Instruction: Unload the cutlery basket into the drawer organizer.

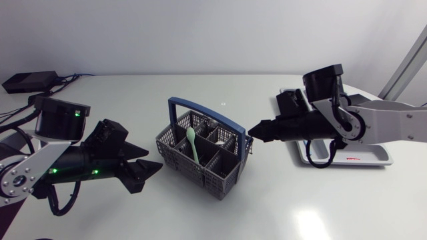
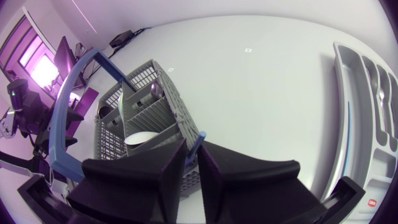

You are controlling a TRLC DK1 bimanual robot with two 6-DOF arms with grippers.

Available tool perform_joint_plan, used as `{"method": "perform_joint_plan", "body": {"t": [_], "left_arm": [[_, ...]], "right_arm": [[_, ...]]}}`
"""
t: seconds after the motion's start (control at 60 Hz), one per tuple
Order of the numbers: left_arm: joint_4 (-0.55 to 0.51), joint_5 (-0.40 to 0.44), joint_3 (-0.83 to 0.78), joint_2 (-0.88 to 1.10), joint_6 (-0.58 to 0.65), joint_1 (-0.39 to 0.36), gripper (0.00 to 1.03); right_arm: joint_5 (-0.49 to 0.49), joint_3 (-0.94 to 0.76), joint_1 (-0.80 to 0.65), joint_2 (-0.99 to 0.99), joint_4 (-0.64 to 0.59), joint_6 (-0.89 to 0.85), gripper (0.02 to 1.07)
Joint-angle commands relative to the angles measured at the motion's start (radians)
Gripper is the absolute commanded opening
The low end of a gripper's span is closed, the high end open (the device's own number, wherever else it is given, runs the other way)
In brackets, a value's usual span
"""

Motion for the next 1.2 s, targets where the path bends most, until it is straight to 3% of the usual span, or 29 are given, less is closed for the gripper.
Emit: {"method": "perform_joint_plan", "body": {"t": [0.0, 0.283, 0.617, 1.05, 1.183], "left_arm": [[0.003, 0.0, -0.029, -0.011, 0.021, -0.005, 0.75], [0.0, -0.009, -0.04, -0.029, 0.021, -0.01, 0.75], [-0.006, -0.016, -0.046, -0.056, 0.025, -0.008, 0.75], [-0.021, -0.041, -0.04, -0.086, 0.067, -0.004, 0.75], [-0.021, -0.056, -0.027, -0.089, 0.079, -0.008, 0.75]], "right_arm": [[0.019, -0.002, 0.023, -0.011, 0.014, 0.024, 0.12], [0.033, 0.012, 0.042, -0.076, -0.006, 0.024, 0.11], [0.005, 0.147, 0.009, -0.272, -0.228, 0.003, 0.11], [-0.055, 0.311, -0.343, -0.32, -0.557, -0.187, 0.11], [0.019, 0.328, -0.42, -0.255, -0.586, -0.266, 0.11]]}}
